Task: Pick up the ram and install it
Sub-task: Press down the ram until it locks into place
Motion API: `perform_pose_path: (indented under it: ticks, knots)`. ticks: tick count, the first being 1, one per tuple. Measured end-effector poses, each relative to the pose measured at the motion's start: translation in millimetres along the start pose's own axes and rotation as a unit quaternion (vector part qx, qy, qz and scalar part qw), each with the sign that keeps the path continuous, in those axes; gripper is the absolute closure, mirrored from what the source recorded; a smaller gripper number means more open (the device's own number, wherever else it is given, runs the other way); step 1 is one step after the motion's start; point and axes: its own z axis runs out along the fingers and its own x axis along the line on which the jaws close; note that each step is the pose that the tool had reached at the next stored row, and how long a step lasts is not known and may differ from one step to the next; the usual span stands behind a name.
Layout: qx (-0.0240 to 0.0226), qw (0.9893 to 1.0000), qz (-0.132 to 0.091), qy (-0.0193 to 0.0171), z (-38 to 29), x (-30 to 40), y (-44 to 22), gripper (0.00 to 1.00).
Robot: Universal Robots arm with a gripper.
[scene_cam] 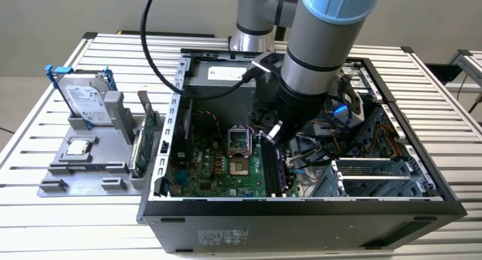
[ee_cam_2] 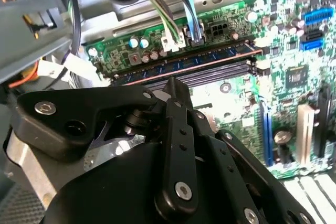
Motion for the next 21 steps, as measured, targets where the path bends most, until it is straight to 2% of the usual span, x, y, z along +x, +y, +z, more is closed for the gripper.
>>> perform_pose_path:
  ticks: [8,13,18,21]
  knots:
    - [-0.0014,0.9991,-0.043,0.0009,0.0,-0.3,-0.4,1.00]
    - [-0.0023,0.9978,-0.067,0.0012,0.0,-0.5,-0.5,1.00]
    - [-0.0034,0.9955,-0.095,0.0015,0.0,-0.7,-0.7,1.00]
    - [-0.0041,0.9935,-0.114,0.0018,0.0,-0.8,-0.8,1.00]
